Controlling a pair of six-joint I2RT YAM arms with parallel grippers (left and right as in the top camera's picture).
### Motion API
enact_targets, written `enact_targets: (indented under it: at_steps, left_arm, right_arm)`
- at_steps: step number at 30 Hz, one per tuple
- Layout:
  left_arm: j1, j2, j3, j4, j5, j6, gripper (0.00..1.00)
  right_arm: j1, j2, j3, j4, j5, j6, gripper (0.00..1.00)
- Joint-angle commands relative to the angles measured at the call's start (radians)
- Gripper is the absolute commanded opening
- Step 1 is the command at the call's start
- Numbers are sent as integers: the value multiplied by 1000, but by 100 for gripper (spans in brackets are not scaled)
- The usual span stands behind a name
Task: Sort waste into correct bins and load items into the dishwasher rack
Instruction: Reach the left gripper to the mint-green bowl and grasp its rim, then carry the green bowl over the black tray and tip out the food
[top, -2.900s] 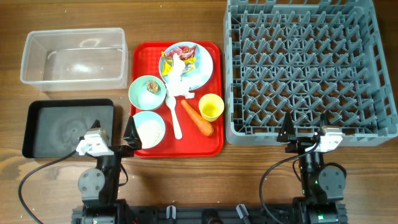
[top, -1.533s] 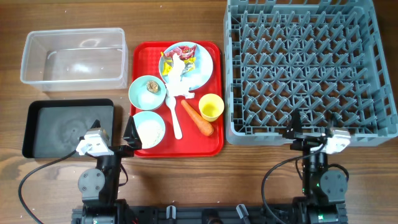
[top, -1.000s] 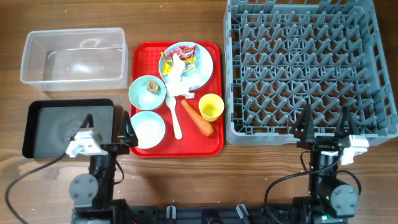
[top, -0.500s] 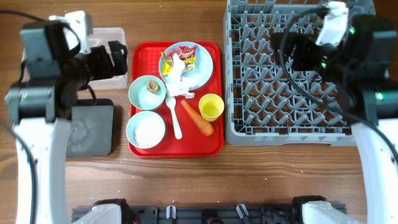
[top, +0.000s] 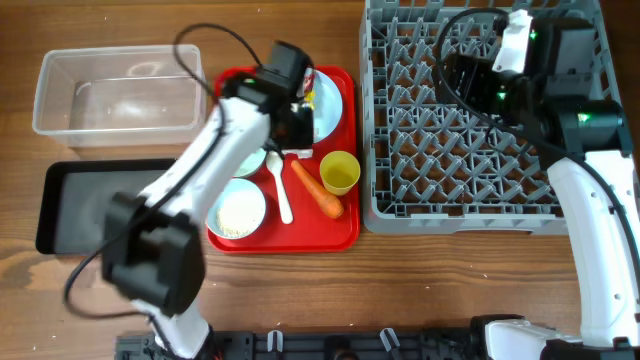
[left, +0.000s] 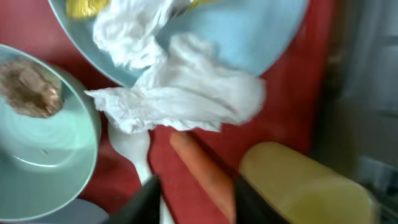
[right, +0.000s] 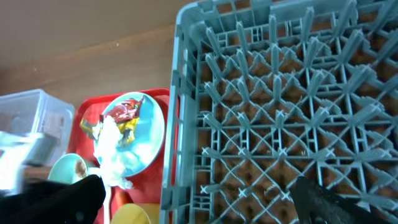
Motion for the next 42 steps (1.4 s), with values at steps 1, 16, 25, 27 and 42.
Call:
enact_targets:
  at_steps: [1, 16, 25, 27, 42]
  left_arm:
    - [-7, 84, 9, -32, -129, -182, 30]
    - [94, 88, -101, 65, -108, -18, 22]
    - [94, 85, -163, 122, -108, -19, 4]
    - [94, 60, -110, 64, -108, -19, 4]
    - [476, -417, -154, -240, 277, 40, 4]
  right_arm:
    - [-3, 25, 23, -24, 35, -9, 100]
    - [-3, 71, 23, -39, 34, -5, 100]
    - [-3, 71, 23, -37, 34, -6, 100]
    - [-3, 71, 23, -38, 34, -6, 100]
    - [-3, 74, 23, -14, 34, -7, 100]
